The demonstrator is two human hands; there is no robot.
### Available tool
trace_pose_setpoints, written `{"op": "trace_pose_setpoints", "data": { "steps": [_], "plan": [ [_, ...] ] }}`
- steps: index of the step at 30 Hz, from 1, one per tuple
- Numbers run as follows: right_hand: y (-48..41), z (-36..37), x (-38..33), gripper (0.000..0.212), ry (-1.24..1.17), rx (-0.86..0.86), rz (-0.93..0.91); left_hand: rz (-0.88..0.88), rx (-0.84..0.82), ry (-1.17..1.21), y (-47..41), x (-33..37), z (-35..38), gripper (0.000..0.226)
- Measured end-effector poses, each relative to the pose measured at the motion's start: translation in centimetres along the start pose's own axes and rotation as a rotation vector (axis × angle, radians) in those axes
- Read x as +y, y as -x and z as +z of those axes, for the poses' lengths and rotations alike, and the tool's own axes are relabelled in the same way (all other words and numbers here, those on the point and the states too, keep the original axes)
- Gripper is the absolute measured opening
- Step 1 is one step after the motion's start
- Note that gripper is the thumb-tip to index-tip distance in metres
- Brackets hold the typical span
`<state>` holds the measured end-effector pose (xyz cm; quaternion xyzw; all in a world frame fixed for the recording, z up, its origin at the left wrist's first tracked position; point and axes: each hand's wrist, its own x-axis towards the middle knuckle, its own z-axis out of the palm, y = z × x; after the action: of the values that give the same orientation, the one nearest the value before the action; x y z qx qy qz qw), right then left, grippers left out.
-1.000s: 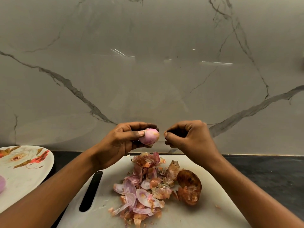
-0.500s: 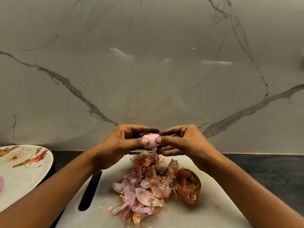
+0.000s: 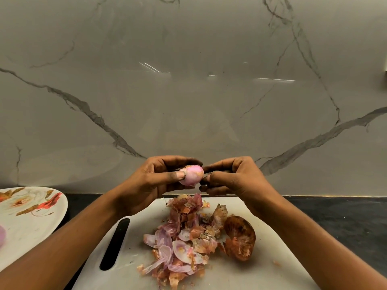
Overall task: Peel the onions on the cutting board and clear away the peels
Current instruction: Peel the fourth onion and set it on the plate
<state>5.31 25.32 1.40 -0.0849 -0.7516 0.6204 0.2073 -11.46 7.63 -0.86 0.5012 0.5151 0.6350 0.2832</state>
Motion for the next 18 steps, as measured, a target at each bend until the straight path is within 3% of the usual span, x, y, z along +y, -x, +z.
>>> {"op": "trace_pose_setpoints", "data": {
  "steps": [8,12,18],
  "plan": [
    [-0.19,0.22,0.37,0.028,0.082,0.012,-0.015,-0.019,0.014,-0.086,0.06,-0.22,0.1,0.046],
    [-0.34,0.28,0.7,0.018,0.165,0.038,-0.059,-0.025,0.004,-0.082,0.01,-0.43,0.11,0.046],
    [-0.25,0.05,0.58,0.014,0.084,0.039,-0.064,0.01,0.02,-0.081,0.02,-0.13,-0.06,0.047]
  ]
}}
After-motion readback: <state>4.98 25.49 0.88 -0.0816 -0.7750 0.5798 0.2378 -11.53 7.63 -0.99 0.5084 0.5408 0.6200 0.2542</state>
